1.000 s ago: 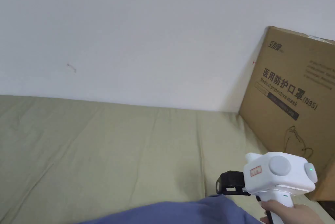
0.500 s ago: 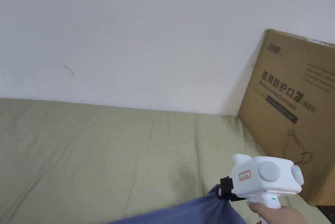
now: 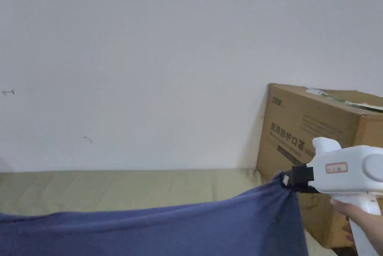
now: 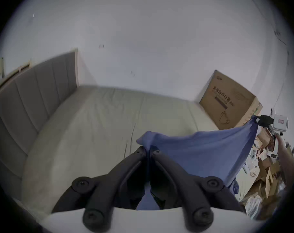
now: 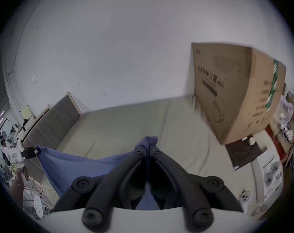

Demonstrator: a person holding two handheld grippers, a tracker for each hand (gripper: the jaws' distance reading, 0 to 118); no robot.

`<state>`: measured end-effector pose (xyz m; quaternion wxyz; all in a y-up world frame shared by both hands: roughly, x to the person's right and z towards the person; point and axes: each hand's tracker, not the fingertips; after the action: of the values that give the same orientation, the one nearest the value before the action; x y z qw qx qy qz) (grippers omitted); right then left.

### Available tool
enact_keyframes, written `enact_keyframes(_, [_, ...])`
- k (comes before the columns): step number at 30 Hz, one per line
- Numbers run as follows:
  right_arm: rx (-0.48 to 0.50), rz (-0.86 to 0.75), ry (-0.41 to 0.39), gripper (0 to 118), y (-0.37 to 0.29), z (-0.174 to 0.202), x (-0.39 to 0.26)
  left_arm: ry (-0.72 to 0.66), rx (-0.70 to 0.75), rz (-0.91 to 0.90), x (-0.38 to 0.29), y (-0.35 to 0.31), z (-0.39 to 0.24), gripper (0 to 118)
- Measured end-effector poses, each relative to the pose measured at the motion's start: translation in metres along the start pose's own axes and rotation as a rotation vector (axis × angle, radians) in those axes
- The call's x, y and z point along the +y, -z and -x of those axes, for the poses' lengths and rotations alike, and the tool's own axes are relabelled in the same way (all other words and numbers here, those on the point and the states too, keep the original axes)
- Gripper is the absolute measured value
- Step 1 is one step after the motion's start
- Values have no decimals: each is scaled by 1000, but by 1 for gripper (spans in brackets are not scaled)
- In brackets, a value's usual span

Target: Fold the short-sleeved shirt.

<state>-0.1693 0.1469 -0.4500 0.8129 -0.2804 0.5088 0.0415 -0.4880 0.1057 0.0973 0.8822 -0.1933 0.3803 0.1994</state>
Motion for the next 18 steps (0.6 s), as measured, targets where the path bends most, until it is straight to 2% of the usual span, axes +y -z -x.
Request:
enact_keyframes(8, [-36, -111, -19, 1, -82, 21, 55, 29, -22, -111, 77, -67, -24, 3])
enact_keyframes(11, [-25, -153, 6, 1, -91, 27, 79, 42, -20, -133, 99, -84, -40, 3])
enact_keyframes(18, [-74, -205, -20, 1, -89, 54, 129, 56, 13, -191, 151, -80, -41, 3])
